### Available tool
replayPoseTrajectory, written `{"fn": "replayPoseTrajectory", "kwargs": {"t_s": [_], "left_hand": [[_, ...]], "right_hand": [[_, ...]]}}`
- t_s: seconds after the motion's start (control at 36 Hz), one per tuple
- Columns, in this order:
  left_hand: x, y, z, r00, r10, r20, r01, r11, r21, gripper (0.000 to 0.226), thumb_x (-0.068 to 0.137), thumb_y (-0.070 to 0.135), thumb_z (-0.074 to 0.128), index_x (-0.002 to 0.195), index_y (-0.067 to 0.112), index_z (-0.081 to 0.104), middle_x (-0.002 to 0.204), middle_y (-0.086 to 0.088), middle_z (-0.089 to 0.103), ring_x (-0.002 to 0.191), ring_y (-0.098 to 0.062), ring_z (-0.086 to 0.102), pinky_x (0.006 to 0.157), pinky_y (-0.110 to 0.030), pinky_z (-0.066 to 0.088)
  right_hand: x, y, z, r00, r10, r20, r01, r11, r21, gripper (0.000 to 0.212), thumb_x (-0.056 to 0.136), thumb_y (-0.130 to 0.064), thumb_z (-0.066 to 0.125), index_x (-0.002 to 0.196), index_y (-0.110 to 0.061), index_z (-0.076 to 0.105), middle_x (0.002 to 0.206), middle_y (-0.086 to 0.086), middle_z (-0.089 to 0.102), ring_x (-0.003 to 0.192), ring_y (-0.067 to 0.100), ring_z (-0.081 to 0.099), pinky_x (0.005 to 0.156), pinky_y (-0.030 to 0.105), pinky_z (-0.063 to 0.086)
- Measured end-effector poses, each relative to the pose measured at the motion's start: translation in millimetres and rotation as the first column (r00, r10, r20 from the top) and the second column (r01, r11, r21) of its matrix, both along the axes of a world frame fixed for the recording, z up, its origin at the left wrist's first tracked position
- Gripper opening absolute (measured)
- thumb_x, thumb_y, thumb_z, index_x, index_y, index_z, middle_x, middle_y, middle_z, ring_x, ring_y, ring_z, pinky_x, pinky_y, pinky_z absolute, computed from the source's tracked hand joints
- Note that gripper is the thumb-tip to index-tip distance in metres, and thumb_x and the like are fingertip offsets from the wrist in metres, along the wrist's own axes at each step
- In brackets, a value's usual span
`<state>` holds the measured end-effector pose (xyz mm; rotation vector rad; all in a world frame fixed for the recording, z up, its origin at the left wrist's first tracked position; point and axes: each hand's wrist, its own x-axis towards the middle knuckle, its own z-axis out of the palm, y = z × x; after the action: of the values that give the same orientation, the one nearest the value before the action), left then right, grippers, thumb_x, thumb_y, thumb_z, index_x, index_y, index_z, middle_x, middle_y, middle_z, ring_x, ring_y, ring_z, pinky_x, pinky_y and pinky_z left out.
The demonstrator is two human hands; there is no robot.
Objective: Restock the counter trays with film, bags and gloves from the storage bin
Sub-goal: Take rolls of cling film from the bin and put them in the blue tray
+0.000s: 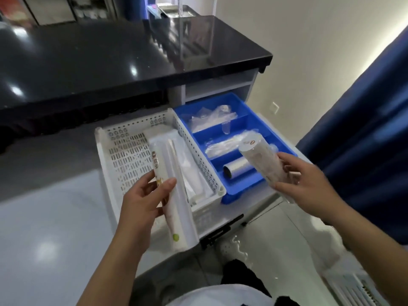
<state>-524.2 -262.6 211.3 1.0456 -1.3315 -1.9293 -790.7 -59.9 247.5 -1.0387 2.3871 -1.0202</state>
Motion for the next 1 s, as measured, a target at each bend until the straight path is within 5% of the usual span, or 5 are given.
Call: {"fn": "replayPoseTrajectory", "kwargs": {"t_s": [0.22,0.39,0.53,0.83,1.0], "left_hand": [[-56,-14,5,0.988,0.150,0.043,-0.150,0.989,0.009,0.053,0.062,0.046,0.081,0.111,0.029,0.073,0.101,0.000,0.076,0.088,-0.016,0.073,0.064,-0.031,0.059],[-82,-17,9,0.969,0.226,0.100,-0.223,0.974,-0.039,0.059,0.066,0.044,0.080,0.120,0.024,0.068,0.104,-0.002,0.074,0.093,-0.018,0.073,0.070,-0.036,0.061],[-104,-11,8,0.927,0.355,0.120,-0.356,0.934,-0.019,0.035,0.085,0.030,0.072,0.118,0.019,0.069,0.119,-0.012,0.069,0.099,-0.023,0.069,0.064,-0.031,0.058],[-122,18,14,0.867,0.472,0.161,-0.466,0.882,-0.077,0.035,0.085,0.031,0.072,0.117,0.019,0.068,0.120,-0.021,0.065,0.101,-0.029,0.066,0.071,-0.039,0.059],[-133,23,18,0.868,0.460,0.185,-0.439,0.887,-0.146,0.041,0.079,0.032,0.077,0.118,0.021,0.069,0.099,-0.004,0.070,0.091,-0.019,0.066,0.068,-0.035,0.059]], "right_hand": [[-98,-51,7,0.869,0.437,-0.231,-0.349,0.873,0.339,0.063,0.079,-0.014,0.074,0.134,-0.034,0.051,0.119,-0.006,0.057,0.109,0.021,0.055,0.091,0.045,0.047],[-142,-76,-17,0.674,0.732,-0.098,-0.547,0.584,0.600,0.056,0.083,-0.027,0.070,0.129,-0.046,0.046,0.118,-0.017,0.052,0.109,0.012,0.050,0.089,0.036,0.046],[-162,-89,-39,0.549,0.836,-0.010,-0.615,0.412,0.672,0.038,0.086,-0.037,0.059,0.122,-0.046,0.048,0.113,-0.015,0.057,0.101,0.012,0.054,0.085,0.033,0.047],[-171,-87,-54,0.508,0.855,0.099,-0.727,0.365,0.581,0.039,0.083,-0.062,0.053,0.104,-0.031,0.064,0.108,-0.014,0.059,0.099,0.014,0.059,0.085,0.036,0.051],[-174,-77,-61,0.538,0.839,0.081,-0.741,0.425,0.520,0.059,0.082,-0.071,0.048,0.129,-0.035,0.058,0.130,-0.014,0.052,0.113,0.012,0.054,0.092,0.035,0.049]]}}
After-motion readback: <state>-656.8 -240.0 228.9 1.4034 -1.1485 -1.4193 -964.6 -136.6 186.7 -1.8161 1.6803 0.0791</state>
